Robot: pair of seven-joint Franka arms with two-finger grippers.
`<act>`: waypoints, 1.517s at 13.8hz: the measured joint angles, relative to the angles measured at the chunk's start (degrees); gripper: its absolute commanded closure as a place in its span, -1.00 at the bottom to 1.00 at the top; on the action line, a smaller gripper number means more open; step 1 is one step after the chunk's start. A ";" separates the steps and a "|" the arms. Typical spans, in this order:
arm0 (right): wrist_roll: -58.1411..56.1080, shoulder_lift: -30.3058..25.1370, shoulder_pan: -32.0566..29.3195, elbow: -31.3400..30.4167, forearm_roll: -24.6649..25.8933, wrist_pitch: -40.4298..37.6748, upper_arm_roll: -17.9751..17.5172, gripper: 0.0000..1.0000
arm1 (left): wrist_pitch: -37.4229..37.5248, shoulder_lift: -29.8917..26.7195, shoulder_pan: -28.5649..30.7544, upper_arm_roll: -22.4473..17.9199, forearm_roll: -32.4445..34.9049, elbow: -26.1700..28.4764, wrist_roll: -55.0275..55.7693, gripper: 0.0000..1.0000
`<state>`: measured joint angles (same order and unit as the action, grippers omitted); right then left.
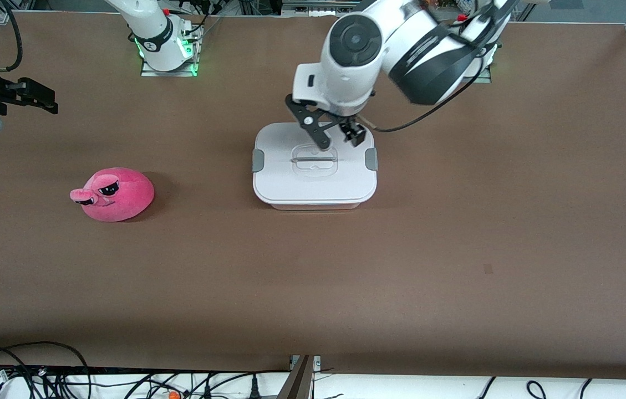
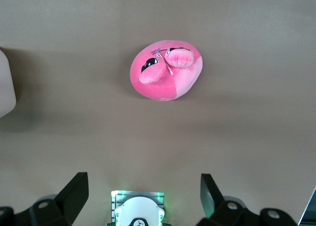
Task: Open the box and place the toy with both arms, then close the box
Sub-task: 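Reach the left gripper to the lid handle while the right gripper approaches the toy, then lift the lid off with the left gripper while the right gripper grasps the toy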
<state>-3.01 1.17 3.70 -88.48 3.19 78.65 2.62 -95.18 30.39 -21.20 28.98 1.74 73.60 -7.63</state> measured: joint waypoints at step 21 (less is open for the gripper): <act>-22.31 17.33 -8.61 -2.58 0.19 7.96 1.30 -1.00 | -13.84 9.56 -0.51 -0.40 0.07 4.09 -27.16 1.00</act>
<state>-25.33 18.50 -4.91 -91.05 3.39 86.61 3.91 -109.02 39.96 -21.71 28.58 1.80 77.69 -34.79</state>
